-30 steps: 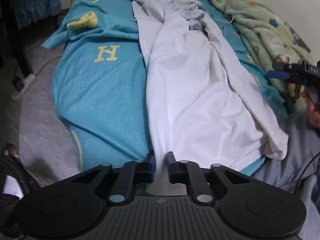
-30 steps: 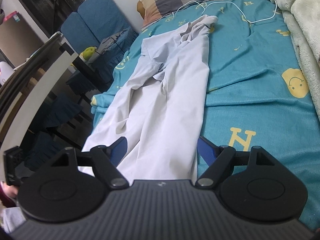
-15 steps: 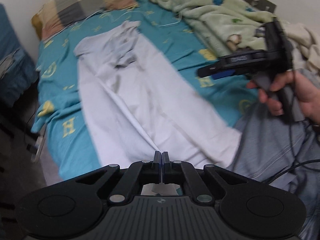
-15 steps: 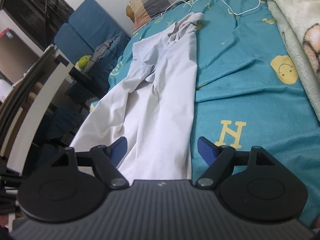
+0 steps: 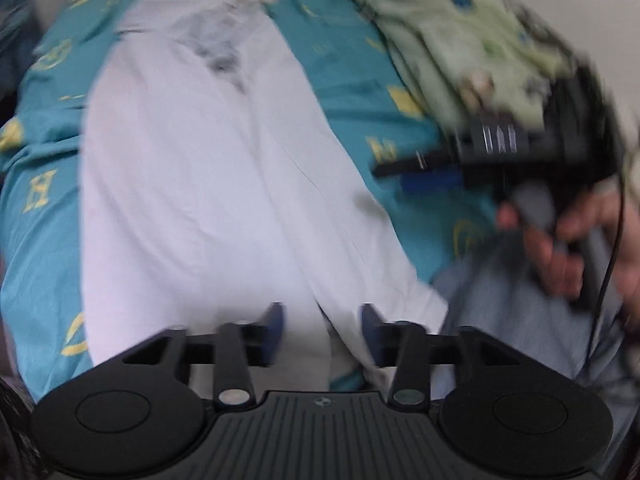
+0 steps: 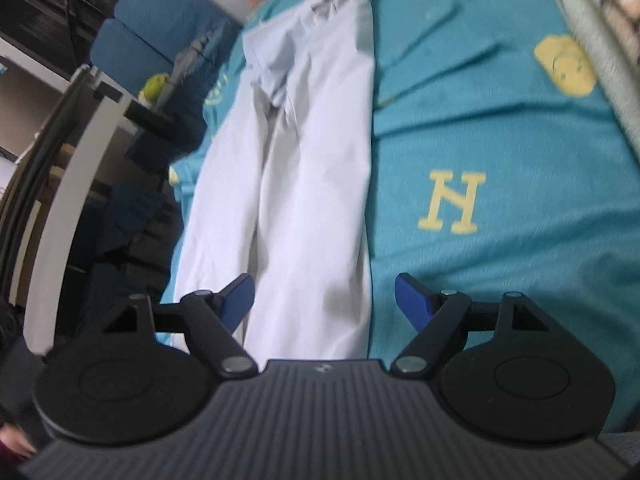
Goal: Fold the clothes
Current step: 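Grasp the end of the white shirt strip with the left gripper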
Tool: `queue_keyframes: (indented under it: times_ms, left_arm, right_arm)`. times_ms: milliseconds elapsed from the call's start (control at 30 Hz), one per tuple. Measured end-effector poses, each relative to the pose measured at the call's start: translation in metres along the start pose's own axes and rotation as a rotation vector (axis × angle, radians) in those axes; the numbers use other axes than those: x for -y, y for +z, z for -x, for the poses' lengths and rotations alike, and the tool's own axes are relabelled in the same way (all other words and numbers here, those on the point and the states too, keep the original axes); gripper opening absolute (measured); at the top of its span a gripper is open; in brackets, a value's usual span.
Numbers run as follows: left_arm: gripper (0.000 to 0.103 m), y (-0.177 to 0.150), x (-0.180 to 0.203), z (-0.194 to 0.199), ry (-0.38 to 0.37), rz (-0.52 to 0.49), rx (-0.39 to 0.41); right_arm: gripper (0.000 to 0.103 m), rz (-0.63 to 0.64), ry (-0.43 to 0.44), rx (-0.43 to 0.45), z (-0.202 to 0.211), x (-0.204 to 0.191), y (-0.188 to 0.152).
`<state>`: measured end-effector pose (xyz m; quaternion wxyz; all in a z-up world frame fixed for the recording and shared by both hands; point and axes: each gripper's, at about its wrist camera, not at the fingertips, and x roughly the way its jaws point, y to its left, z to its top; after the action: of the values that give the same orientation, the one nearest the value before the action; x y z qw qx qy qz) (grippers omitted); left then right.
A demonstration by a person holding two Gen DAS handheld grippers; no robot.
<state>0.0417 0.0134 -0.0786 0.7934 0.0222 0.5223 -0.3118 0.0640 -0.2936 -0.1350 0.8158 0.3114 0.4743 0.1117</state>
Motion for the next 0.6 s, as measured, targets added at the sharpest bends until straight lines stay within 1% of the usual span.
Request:
queue_keyframes:
  times_ms: [33, 67, 100, 133, 167, 200, 333, 433, 533, 600]
  left_arm:
    - [0.063, 0.001, -0.012, 0.006, -0.006, 0.063, 0.036]
    - [0.074, 0.002, -0.027, 0.011, 0.008, 0.139, 0.070]
    - [0.080, 0.001, -0.040, 0.012, 0.033, 0.198, 0.092]
    - [0.080, 0.002, -0.053, 0.013, 0.059, 0.252, 0.108]
    - [0.080, 0.005, -0.063, 0.010, 0.086, 0.279, 0.102]
    - [0.081, 0.007, -0.067, 0.005, 0.107, 0.279, 0.081]
    - [0.082, 0.014, -0.081, -0.018, 0.185, 0.274, -0.008]
    - [0.084, 0.011, -0.073, -0.036, 0.145, 0.232, -0.108]
    - [0.083, 0.006, -0.063, -0.043, 0.068, 0.181, -0.156]
    - [0.080, 0.004, -0.057, -0.047, 0.053, 0.153, -0.184]
  right_arm:
    - [0.079, -0.007, -0.006, -0.016, -0.003, 0.001, -0.001]
    - [0.079, -0.010, -0.015, -0.031, -0.006, 0.001, -0.001]
    - [0.079, -0.011, -0.027, -0.044, -0.008, 0.001, -0.002]
    - [0.079, -0.011, -0.031, -0.055, -0.010, 0.001, -0.003]
    - [0.079, -0.011, -0.035, -0.067, -0.011, 0.001, -0.005]
    - [0.079, -0.013, -0.029, -0.083, -0.013, 0.000, -0.006]
    - [0.079, -0.038, -0.001, -0.159, -0.016, -0.001, -0.017]
    - [0.079, -0.056, 0.000, -0.212, -0.016, -0.004, -0.028]
    - [0.079, -0.052, -0.011, -0.249, -0.015, -0.012, -0.042]
    - [0.079, -0.005, -0.018, -0.285, -0.018, -0.022, -0.055]
